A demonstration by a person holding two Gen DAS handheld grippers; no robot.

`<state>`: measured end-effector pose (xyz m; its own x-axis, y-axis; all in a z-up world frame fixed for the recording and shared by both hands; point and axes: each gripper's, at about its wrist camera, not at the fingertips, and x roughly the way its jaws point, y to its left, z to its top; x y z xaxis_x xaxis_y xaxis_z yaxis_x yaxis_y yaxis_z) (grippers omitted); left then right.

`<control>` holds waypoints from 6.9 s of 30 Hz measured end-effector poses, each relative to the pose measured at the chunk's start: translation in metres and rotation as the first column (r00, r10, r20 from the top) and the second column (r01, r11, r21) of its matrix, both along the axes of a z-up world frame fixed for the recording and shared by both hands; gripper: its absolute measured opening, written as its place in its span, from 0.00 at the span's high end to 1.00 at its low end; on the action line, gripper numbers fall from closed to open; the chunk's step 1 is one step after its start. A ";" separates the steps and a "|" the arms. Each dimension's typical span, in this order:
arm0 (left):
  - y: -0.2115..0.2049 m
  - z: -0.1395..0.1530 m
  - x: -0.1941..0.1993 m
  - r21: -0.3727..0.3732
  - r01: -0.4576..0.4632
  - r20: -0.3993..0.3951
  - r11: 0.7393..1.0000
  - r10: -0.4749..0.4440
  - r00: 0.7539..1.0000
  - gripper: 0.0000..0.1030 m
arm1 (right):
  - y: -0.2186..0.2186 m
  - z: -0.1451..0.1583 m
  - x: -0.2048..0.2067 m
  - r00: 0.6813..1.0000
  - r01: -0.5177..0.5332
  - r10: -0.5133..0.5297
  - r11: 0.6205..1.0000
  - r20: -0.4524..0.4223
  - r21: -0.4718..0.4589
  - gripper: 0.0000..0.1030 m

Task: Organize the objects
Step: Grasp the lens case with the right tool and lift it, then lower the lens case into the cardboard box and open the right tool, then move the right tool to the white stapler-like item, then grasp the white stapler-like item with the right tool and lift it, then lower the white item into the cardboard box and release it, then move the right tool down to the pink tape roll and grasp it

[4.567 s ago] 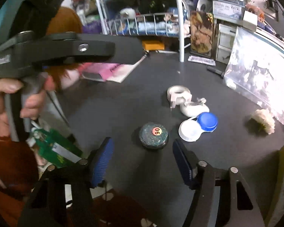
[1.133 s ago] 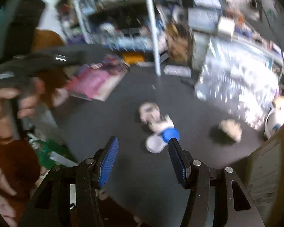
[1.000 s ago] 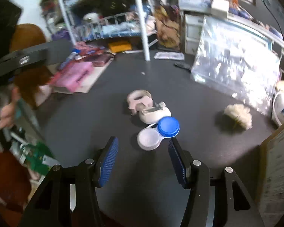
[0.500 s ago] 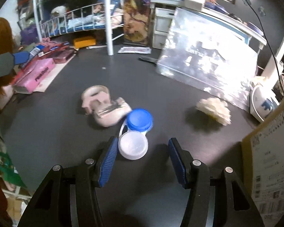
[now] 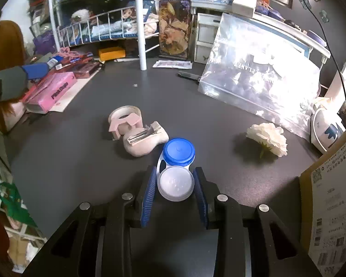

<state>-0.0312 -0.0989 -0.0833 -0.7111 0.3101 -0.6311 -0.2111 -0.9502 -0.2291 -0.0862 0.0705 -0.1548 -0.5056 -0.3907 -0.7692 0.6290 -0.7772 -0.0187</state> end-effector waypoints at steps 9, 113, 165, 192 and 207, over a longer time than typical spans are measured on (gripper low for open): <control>0.037 0.023 -0.013 0.069 0.151 -0.017 0.986 -0.150 0.989 0.25 | 0.010 0.063 0.028 0.984 -0.165 0.155 0.979 -0.090 -0.121 0.73; 0.005 0.001 -0.029 0.092 0.115 0.096 0.989 -0.123 0.988 0.16 | -0.027 0.032 -0.004 0.950 -0.310 0.310 0.951 -0.033 0.006 0.64; 0.251 0.148 -0.110 -0.003 0.489 -0.022 0.872 -0.489 0.872 0.24 | 0.235 0.167 -0.010 0.974 0.058 -0.073 0.995 -0.213 -0.076 0.16; -0.022 0.031 -0.028 0.027 0.027 0.026 0.999 -0.028 0.999 0.21 | -0.023 0.070 0.022 0.953 -0.304 0.303 0.949 -0.020 -0.086 0.14; -0.053 -0.023 -0.033 0.033 -0.053 0.133 0.998 0.048 0.990 0.21 | -0.076 -0.008 -0.033 0.942 -0.327 0.323 0.945 0.093 0.028 0.51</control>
<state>-0.0646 -0.1524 -0.1062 -0.6375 0.3002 -0.7095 -0.1284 -0.9495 -0.2863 -0.1197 -0.0058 -0.1632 -0.2880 -0.4888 -0.8235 0.8481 -0.5296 0.0177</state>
